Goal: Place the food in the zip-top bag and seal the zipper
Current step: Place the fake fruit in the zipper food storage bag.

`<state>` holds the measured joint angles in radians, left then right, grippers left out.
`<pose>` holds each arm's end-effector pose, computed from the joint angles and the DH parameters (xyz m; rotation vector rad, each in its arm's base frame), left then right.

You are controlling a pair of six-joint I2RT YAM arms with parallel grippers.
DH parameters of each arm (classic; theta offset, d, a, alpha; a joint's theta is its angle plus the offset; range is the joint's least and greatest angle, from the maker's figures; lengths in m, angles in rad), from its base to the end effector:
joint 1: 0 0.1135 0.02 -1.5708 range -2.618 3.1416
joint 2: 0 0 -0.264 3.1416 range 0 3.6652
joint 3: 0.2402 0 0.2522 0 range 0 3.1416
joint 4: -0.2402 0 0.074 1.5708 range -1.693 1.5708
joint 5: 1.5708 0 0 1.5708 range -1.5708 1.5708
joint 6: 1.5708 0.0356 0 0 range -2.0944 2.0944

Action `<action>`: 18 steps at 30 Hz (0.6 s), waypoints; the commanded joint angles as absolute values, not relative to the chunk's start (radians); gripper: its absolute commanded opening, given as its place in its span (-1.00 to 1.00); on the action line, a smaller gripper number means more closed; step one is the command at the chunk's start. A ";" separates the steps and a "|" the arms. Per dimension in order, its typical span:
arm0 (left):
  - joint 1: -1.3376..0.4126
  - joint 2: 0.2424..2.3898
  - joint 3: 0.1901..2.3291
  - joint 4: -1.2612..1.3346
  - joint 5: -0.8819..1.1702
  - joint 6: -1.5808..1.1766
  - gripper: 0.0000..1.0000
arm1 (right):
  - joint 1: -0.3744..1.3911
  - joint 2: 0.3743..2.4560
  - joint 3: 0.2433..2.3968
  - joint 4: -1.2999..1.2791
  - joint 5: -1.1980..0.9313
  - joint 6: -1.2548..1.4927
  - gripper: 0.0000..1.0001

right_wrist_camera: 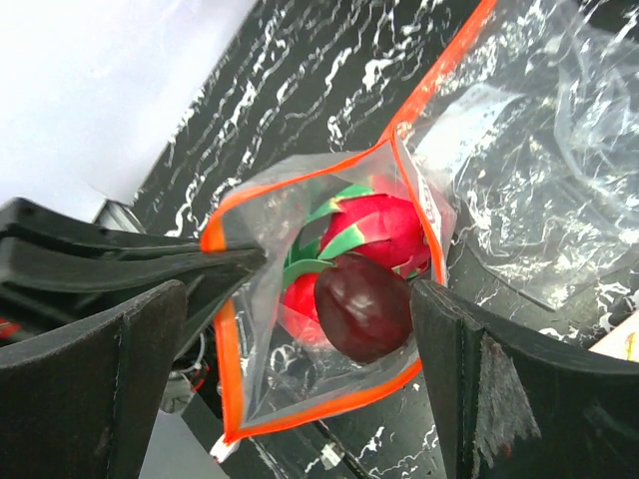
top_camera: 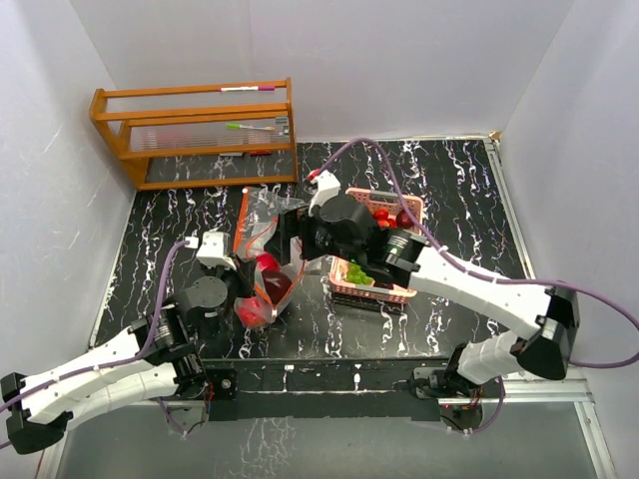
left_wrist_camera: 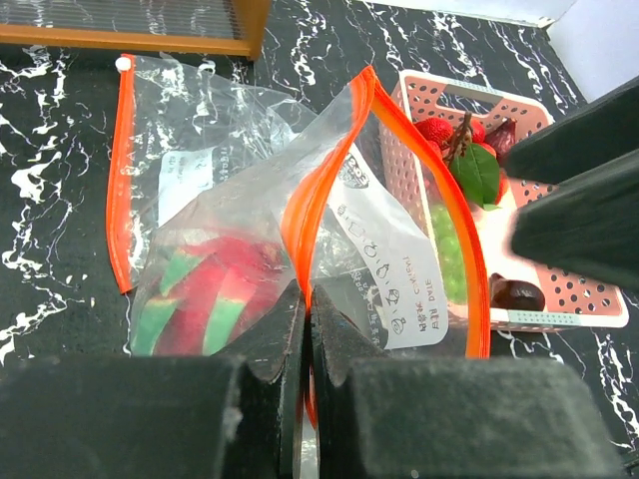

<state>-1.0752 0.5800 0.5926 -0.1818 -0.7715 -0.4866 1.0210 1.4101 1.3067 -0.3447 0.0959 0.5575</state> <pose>0.0891 -0.1126 0.3045 -0.0614 1.7154 -0.4960 0.1734 0.2764 0.3611 -0.4278 2.0935 0.8811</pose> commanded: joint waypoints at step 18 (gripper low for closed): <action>-1.072 0.606 0.660 -0.121 -0.696 -0.467 -1.00 | 0.964 1.452 1.265 -0.337 0.254 0.536 0.80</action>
